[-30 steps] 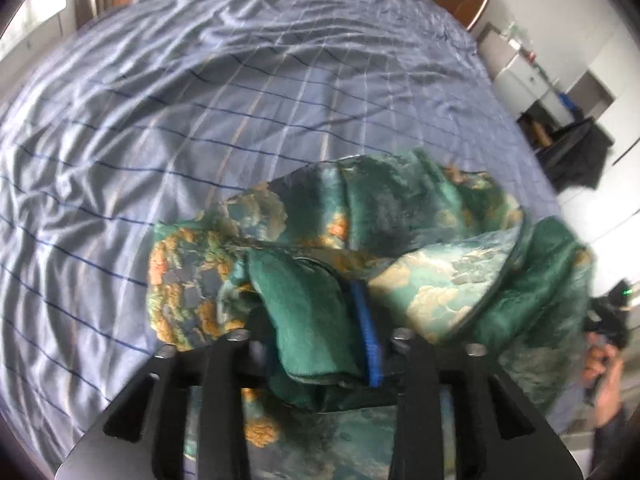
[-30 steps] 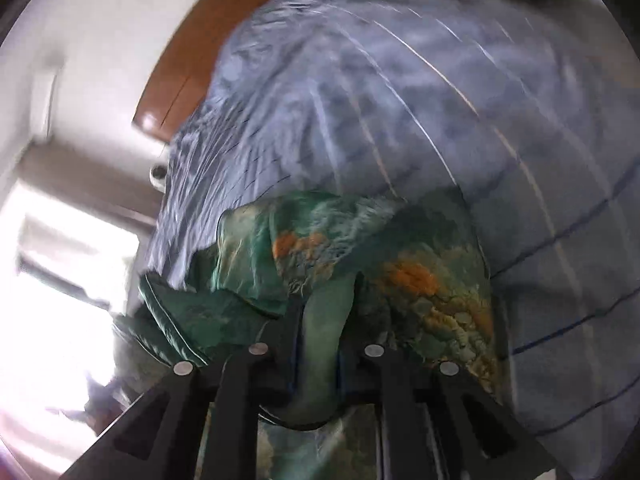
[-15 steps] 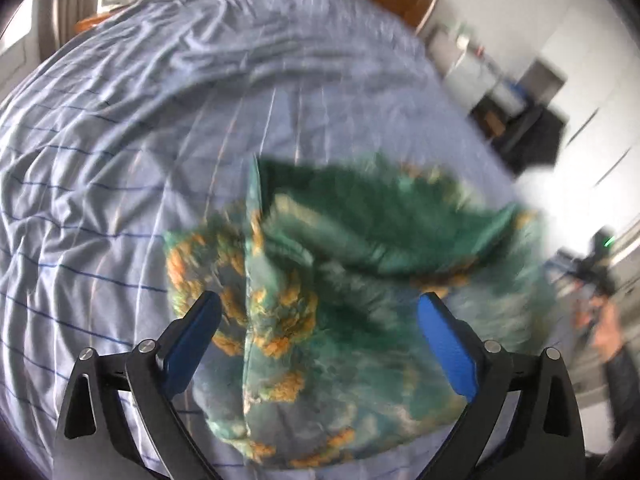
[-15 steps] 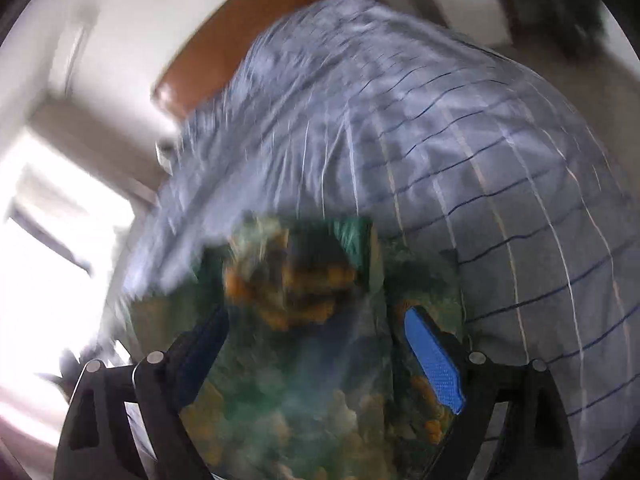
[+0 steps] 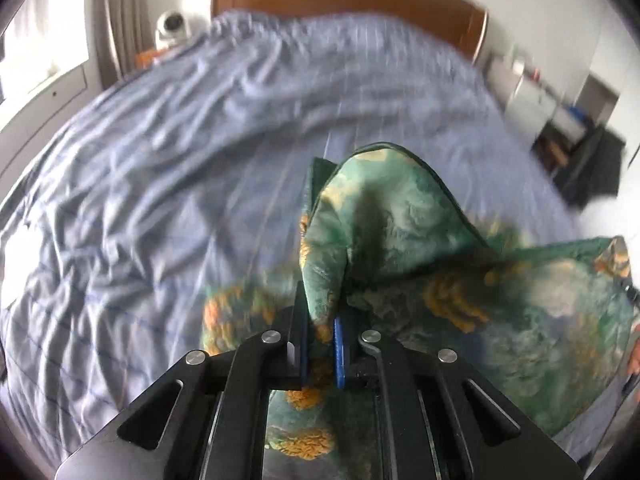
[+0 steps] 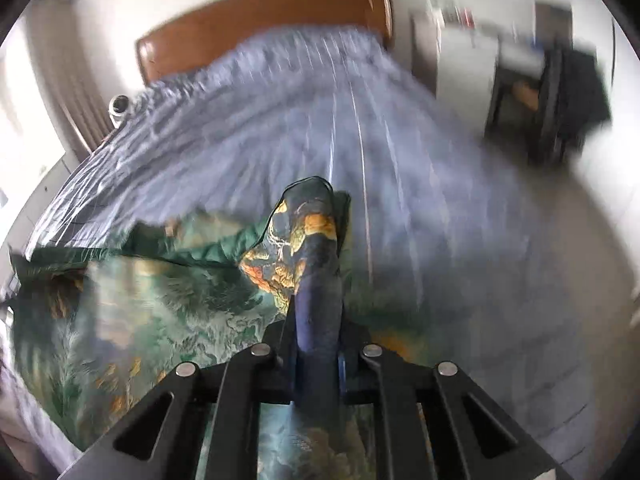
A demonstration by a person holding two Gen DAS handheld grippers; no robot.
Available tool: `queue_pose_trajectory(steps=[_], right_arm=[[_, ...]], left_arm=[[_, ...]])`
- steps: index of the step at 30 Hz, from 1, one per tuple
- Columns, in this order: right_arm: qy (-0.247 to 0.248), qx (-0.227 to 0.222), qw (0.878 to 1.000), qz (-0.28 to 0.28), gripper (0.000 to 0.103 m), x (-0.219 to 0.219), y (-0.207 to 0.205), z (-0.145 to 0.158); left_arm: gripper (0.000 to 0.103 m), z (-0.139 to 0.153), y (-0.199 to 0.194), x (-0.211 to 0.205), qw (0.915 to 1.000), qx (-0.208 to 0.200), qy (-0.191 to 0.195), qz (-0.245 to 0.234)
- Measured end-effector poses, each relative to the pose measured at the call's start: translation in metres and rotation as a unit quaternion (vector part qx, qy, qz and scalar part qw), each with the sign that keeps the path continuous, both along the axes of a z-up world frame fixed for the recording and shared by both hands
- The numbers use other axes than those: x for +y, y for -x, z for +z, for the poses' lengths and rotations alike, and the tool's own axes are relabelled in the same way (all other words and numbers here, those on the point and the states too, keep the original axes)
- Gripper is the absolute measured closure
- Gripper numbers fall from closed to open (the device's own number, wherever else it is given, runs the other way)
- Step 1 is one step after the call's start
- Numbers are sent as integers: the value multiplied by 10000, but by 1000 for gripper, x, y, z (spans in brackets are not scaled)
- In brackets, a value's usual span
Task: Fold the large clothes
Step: 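Lift the hem with both grippers and fold it up toward the collar, then lower the folded hem onto the jacket and open both grippers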
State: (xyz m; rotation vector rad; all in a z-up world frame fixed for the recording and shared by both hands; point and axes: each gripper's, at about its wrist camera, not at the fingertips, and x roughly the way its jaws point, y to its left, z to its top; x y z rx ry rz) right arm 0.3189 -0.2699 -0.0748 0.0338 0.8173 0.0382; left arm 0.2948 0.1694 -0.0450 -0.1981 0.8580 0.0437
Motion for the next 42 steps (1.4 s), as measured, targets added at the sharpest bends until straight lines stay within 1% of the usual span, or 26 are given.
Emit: queue_pose_trajectory(steps=[1,2,3,4,6,7,8,10,11,12,13,14,15,17,19,21,24,27,42], right_arm=[[72,-204,9997,56,90,4,-2,12],[163,-383,9991,77,90,7,-3,22],[335,-631,9974,86,90,13,-6,33],[456,-781,9959,85,90,17,-12,40],[767,-932,9926,103,90,26,-24,41],[868,-919,9919,100,90,27,-30,39],[948,-816,9921,83,90,27,-38,30],[1000,-477,9938,37,90,26,-52,3],[1049,-338,9939,32,90,25,-56,-11],[1140,-160,9933,39,90,25,-60,-31],[1177,-64,9930,43,90,26,-60,-43],[1158,75,9932,52,90,24,-61,-62],[1109,156,9937,50,90,22,-61,-75],[998,227,9947,44,90,18,-61,-93],[788,261,9965,13,90,15,-64,-106],[588,184,9981,-57,89,9,-62,-112],[500,98,9987,-83,89,7,-59,-118],[470,91,9988,-92,86,9,-64,-122],[400,40,9991,-95,86,9,-65,-123]], left_arm=[[96,8,-2,-1,9998,-181,-95,45],[96,15,-4,-5,9989,-373,-267,104],[96,17,-7,-7,9978,-491,-425,152],[95,15,-11,-10,9959,-587,-650,219],[95,-1,-21,-16,9931,-580,-974,295],[95,-17,-28,-18,9922,-460,-1108,331],[95,-34,-39,-20,9922,-330,-1151,346],[95,-64,-44,-21,9920,-83,-1206,359],[94,-83,-44,-20,9918,26,-1219,373],[94,-94,-43,-20,9921,77,-1197,365],[92,-102,-42,-20,9924,90,-1176,363],[91,-110,-40,-19,9928,41,-1139,370],[91,-114,-39,-18,9931,1,-1115,375],[89,-120,-37,-19,9932,-107,-1099,374],[89,-126,-36,-21,9928,-174,-1125,372],[89,-130,-35,-21,9918,-255,-1191,393],[88,-134,-36,-22,9913,-296,-1219,402],[88,-134,-38,-22,9920,-311,-1154,397],[88,-133,-38,-20,9929,-360,-1066,389]])
